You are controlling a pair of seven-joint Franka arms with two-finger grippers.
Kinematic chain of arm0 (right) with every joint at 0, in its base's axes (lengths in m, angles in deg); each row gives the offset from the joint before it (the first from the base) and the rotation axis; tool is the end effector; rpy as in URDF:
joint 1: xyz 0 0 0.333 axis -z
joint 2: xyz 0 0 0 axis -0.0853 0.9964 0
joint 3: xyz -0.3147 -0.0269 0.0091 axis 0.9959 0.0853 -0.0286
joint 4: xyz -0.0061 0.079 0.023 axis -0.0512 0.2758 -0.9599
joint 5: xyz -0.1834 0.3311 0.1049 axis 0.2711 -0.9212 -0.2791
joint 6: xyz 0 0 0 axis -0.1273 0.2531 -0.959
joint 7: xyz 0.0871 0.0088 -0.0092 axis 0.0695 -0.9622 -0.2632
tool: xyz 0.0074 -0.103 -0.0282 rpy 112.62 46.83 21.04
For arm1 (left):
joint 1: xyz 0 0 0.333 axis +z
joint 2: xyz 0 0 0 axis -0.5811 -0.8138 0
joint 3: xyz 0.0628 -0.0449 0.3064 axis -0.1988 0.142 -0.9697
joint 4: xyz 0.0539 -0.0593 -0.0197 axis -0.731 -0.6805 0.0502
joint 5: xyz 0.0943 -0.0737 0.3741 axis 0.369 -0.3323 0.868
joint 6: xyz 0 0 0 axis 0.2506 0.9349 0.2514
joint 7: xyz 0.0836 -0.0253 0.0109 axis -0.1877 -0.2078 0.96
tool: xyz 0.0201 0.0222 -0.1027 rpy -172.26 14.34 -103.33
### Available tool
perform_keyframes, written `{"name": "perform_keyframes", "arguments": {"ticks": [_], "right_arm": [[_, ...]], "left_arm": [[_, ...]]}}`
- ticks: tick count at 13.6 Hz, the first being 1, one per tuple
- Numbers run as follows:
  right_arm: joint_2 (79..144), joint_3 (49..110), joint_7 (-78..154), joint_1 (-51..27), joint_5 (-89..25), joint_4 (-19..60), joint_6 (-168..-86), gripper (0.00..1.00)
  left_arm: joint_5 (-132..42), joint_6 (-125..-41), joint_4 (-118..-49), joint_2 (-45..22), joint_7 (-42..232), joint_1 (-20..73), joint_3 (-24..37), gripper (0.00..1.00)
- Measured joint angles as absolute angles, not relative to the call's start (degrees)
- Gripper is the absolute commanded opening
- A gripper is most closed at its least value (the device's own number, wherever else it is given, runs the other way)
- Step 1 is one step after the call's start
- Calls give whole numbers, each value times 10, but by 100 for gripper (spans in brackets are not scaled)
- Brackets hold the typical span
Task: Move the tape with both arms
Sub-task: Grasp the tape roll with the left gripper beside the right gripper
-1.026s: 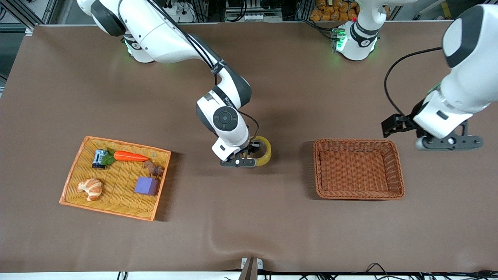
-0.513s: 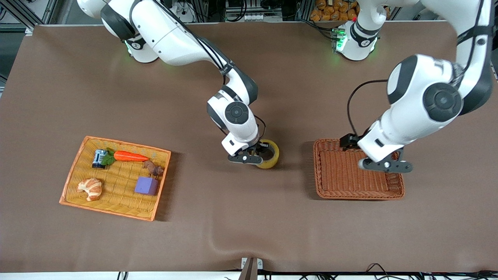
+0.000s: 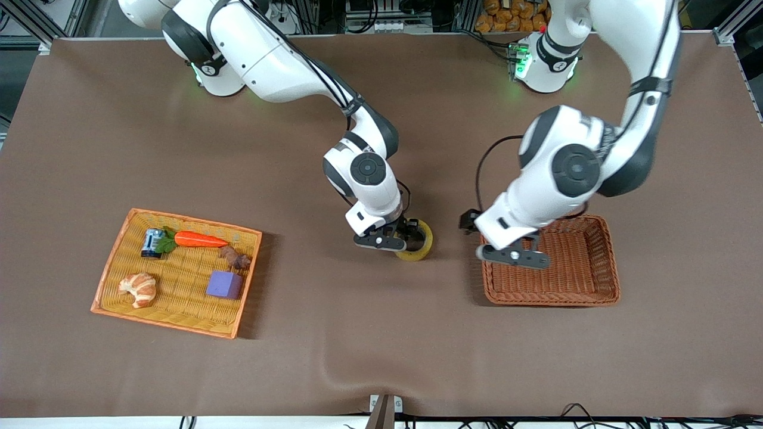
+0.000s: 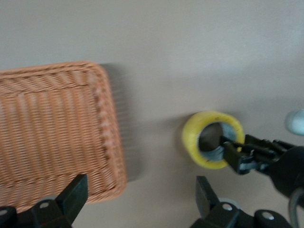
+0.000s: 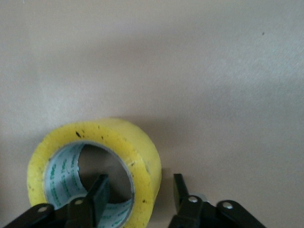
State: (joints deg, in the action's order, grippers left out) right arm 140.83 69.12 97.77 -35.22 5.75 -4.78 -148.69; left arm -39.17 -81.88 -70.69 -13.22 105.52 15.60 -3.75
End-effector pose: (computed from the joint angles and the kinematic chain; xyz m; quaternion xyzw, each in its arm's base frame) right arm 0.5554 0.5277 0.2124 -0.9903 0.0996 -0.0433 0.0867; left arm 0.6179 -0.3157 0.3945 0.9954 -0.0758 -0.0064 0.0577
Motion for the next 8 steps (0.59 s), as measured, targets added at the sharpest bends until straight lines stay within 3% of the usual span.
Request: {"name": "perform_keyframes", "arguments": {"ticks": [4,8], "right_arm": [[1401,695,981,-340,57,-61,-1481,100],[1362,679,911,-269,57,-68,-1394,100]], "left_arm": [[-392,-873,-708,-182,1096,130,-38,100],[-392,-898,-718,-211,1115,122,-38,98]]}}
